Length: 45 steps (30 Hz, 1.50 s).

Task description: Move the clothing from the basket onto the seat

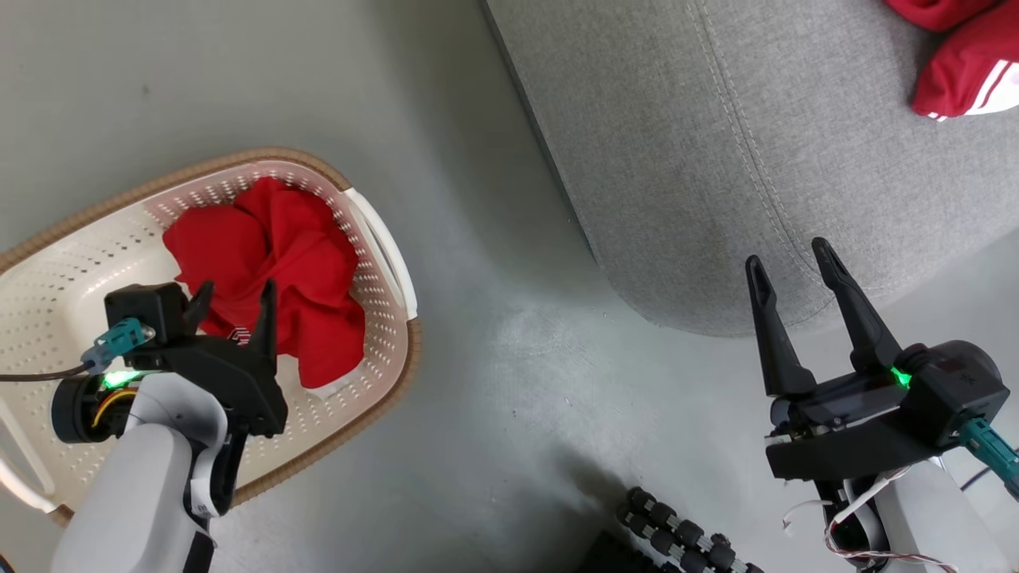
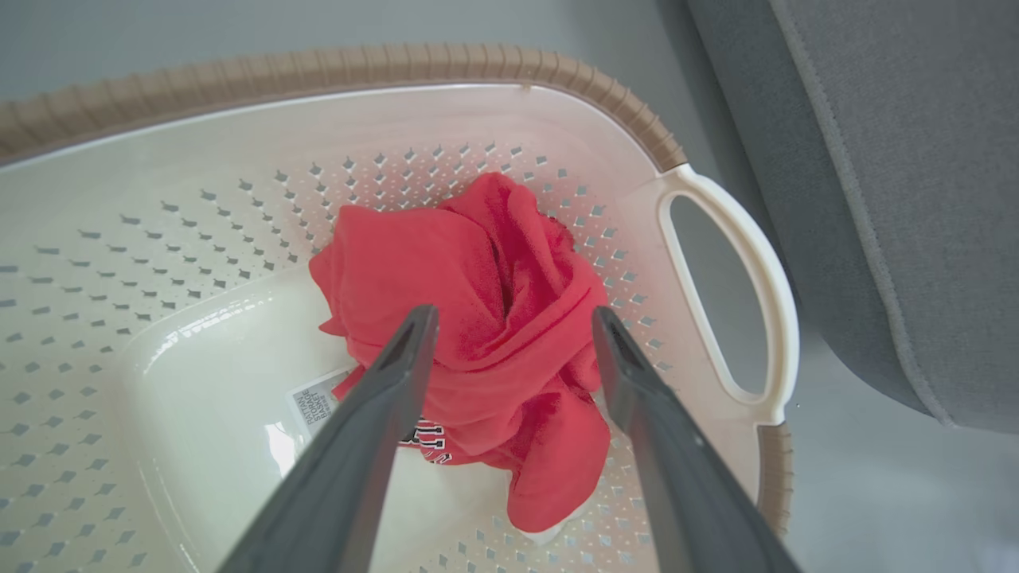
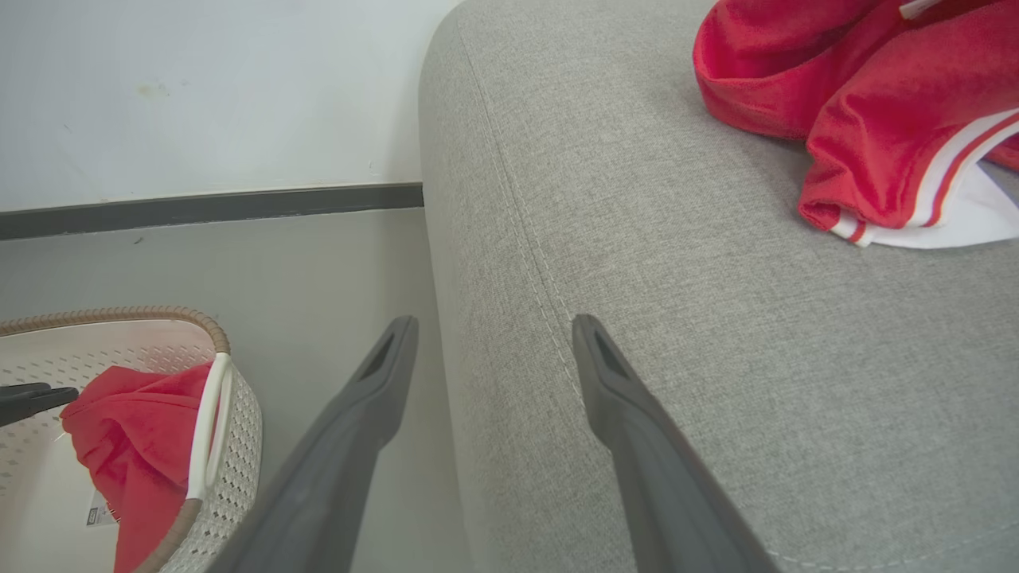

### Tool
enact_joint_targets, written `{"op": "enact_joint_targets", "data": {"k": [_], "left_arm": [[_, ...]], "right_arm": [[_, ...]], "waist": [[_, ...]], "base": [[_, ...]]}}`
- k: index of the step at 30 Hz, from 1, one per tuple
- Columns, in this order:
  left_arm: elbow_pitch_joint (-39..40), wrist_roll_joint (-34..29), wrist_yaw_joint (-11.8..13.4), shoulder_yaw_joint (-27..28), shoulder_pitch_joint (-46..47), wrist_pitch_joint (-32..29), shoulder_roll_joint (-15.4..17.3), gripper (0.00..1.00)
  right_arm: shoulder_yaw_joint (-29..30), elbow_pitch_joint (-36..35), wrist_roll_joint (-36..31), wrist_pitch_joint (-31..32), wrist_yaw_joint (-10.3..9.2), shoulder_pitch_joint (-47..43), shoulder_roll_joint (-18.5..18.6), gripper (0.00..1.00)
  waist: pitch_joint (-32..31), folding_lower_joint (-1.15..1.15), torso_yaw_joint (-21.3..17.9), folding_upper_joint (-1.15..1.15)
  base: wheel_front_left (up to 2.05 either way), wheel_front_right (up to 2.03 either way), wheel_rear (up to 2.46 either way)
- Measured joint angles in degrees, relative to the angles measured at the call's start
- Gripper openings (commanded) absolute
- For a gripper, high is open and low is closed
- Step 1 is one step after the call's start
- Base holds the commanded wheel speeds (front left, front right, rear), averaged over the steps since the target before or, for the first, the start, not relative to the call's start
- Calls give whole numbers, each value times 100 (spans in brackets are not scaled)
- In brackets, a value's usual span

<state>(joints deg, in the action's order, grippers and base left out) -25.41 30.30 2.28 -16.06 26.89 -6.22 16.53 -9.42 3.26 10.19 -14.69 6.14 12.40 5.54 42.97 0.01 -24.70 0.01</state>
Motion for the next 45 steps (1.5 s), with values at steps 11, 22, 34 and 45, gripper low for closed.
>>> {"op": "enact_joint_targets", "data": {"k": [11,22,34,45], "left_arm": [[-396,46,-25,58,199,-116,146,100],[-666,36,-79,-66,495,-226,116,100],[-931,-9,-137,-162,689,-219,43,0],[-1048,-12,-248,-143,751,60,-58,0]], "right_arm": [[2,-64,-34,0,43,-21,-22,100],[30,-38,-60,0,45,-31,-8,100],[105,-47,-60,0,52,-70,-8,100],[131,-37,-71,0,86,72,8,100]], "waist": [[271,0,-185,-1],[317,-1,-210,-1],[395,-1,-184,-1],[414,0,-111,-1]], "base": [[0,0,0],[0,0,0],[0,0,0],[0,0,0]]}}
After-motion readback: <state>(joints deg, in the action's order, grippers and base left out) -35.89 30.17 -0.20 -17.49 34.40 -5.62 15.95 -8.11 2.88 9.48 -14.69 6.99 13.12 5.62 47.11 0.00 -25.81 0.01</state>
